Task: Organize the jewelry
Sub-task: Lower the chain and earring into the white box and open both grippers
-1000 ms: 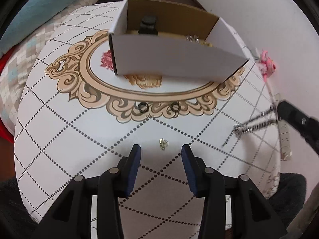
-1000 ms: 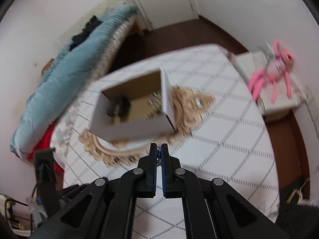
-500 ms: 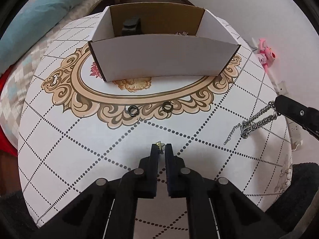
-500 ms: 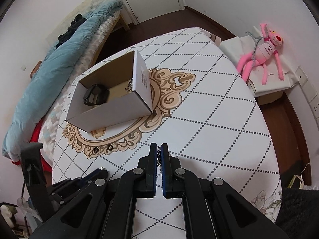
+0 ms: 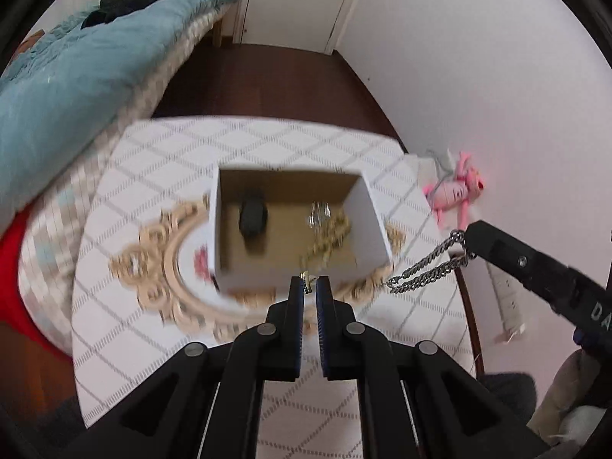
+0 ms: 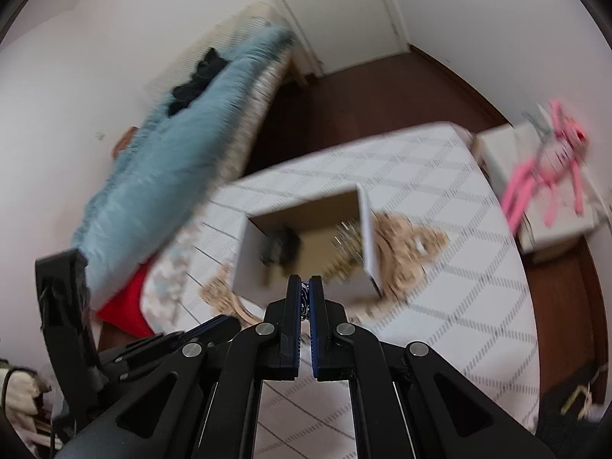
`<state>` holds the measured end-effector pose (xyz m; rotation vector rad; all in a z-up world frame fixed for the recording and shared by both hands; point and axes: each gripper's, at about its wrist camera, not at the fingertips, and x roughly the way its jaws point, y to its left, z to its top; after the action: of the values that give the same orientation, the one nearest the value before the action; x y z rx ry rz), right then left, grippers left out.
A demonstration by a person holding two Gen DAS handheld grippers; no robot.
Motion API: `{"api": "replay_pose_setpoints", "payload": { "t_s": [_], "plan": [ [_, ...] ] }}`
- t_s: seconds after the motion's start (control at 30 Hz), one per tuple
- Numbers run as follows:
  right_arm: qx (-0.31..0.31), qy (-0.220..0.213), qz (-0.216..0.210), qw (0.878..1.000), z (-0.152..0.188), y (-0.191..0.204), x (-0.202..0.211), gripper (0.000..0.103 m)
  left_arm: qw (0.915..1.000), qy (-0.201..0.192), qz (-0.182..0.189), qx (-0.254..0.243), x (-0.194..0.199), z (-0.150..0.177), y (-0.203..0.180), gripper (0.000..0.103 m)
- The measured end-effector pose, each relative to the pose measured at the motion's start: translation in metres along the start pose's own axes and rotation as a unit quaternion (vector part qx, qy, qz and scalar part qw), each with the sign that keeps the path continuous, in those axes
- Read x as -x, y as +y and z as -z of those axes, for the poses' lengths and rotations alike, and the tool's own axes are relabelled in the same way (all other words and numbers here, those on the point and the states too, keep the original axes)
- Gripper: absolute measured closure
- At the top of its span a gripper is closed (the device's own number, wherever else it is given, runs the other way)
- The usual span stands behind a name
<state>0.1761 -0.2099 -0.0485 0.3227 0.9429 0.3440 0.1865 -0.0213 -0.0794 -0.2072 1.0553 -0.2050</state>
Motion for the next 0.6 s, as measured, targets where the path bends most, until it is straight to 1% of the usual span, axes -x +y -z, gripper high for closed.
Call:
{"api": "replay_pose_setpoints", "payload": {
  "t_s": [0.13, 0.23, 0.3, 0.37, 0.4, 0.47, 0.5, 0.53, 0.57, 0.6],
  "plan": [
    [0.027, 0.007, -0.004, 1.000, -0.031, 0.015, -0.016, 0.099, 0.9998, 0.013, 0.009, 0.014, -0.015, -0.029, 0.012, 0.099],
    [0.033, 0.025, -0.008, 0.999, -0.048, 0.019, -0.037, 0.099, 0.9991, 0.032, 0.013, 0.025, -0.032, -0.041, 0.022, 0.098],
    [0.035, 0.040, -0.010, 0.999, -0.058, 0.020, -0.054, 0.099, 0.9985, 0.043, 0.004, 0.034, -0.039, -0.046, 0.027, 0.097],
    [0.036, 0.056, -0.010, 0.998, -0.063, 0.021, -0.070, 0.099, 0.9973, 0.056, 0.006, 0.048, -0.047, -0.051, 0.034, 0.097],
    [0.034, 0.061, -0.011, 0.997, -0.067, 0.020, -0.078, 0.099, 0.9969, 0.058, 0.000, 0.054, -0.049, -0.053, 0.037, 0.095],
    [0.037, 0.098, -0.015, 0.994, -0.072, 0.022, -0.100, 0.099, 0.9962, 0.059, -0.017, 0.061, -0.051, -0.056, 0.042, 0.072],
    [0.030, 0.112, -0.013, 0.993, -0.075, 0.020, -0.110, 0.098, 0.9959, 0.058, -0.026, 0.065, -0.051, -0.058, 0.045, 0.038],
    [0.028, 0.120, -0.009, 0.992, -0.077, 0.019, -0.119, 0.098, 0.9955, 0.055, -0.036, 0.069, -0.051, -0.059, 0.048, 0.015],
    [0.031, 0.125, 0.007, 0.992, -0.079, 0.018, -0.126, 0.098, 0.9954, 0.048, -0.039, 0.073, -0.049, -0.060, 0.052, 0.014],
    [0.032, 0.132, 0.014, 0.991, -0.080, 0.017, -0.131, 0.098, 0.9952, 0.044, -0.042, 0.076, -0.048, -0.061, 0.055, 0.014]
  ]
}}
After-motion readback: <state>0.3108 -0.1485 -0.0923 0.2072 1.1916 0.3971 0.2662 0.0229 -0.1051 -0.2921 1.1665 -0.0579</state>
